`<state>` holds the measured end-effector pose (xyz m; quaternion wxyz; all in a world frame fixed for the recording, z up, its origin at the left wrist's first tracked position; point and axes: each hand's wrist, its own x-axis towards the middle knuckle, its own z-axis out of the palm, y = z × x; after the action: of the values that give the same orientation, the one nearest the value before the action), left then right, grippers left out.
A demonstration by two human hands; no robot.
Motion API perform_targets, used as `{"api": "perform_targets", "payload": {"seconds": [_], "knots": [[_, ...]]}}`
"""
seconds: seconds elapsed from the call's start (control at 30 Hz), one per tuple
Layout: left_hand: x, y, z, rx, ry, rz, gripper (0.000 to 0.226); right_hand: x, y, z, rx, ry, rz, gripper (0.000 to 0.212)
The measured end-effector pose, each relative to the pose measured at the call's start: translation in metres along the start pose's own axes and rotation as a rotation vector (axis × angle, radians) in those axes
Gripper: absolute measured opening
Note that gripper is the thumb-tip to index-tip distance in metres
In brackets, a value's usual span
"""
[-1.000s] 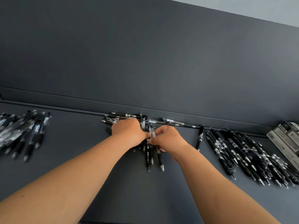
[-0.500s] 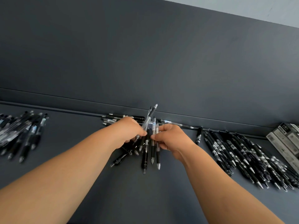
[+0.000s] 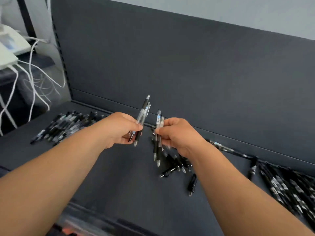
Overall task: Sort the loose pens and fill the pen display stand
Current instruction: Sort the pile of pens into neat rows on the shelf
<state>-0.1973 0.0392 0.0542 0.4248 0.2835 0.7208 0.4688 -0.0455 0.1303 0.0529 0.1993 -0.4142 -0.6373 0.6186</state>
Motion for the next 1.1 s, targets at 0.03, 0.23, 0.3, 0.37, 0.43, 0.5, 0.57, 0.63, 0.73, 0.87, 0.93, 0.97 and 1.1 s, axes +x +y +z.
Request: {"api": "perform_targets", "payload": {"seconds": [0.03,0.23,0.3,0.37,0.43,0.5,0.57,0.63,0.73,0.87,0.93,0.97,1.1], "knots": [[-0.002,-0.003,-0.015,0.01,0.041,-0.006,0.007,0.005,-0.003,0.014,0.005,-0.027,0.012,0.013],[-0.011,-0.028,-0.09,0.126,0.259,-0.067,0.01,0.035,-0.009,0.09,0.002,-0.128,0.104,0.02],[-0.008,-0.036,-0.105,0.162,0.297,-0.086,0.017,0.044,-0.007,0.109,0.002,-0.131,0.136,0.026],[-0.003,-0.044,-0.115,0.203,0.329,-0.095,0.025,0.049,-0.005,0.123,0.005,-0.13,0.168,0.026],[0.006,-0.052,-0.123,0.261,0.371,-0.087,0.034,0.054,-0.006,0.136,0.0,-0.13,0.193,0.022],[0.013,-0.057,-0.129,0.349,0.398,-0.082,0.032,0.058,-0.005,0.145,-0.009,-0.114,0.189,0.023],[0.015,-0.059,-0.131,0.52,0.401,-0.069,0.019,0.061,-0.001,0.15,-0.072,-0.096,0.147,0.038],[0.015,-0.059,-0.131,0.719,0.412,-0.01,0.019,0.063,0.003,0.151,-0.204,-0.088,0.092,0.058],[0.015,-0.063,-0.128,0.878,0.475,0.096,0.028,0.06,0.007,0.15,-0.367,-0.07,0.022,0.064],[0.019,-0.072,-0.126,0.96,0.497,0.159,0.048,0.05,0.007,0.148,-0.444,-0.045,-0.032,0.053],[0.019,-0.075,-0.122,1.014,0.488,0.16,0.055,0.044,0.007,0.148,-0.439,-0.048,-0.039,0.052],[0.018,-0.077,-0.12,1.049,0.488,0.16,0.058,0.042,0.006,0.147,-0.438,-0.047,-0.041,0.053],[0.017,-0.083,-0.109,1.115,0.462,0.136,0.068,0.03,0.002,0.142,-0.39,-0.071,-0.068,0.045]]}}
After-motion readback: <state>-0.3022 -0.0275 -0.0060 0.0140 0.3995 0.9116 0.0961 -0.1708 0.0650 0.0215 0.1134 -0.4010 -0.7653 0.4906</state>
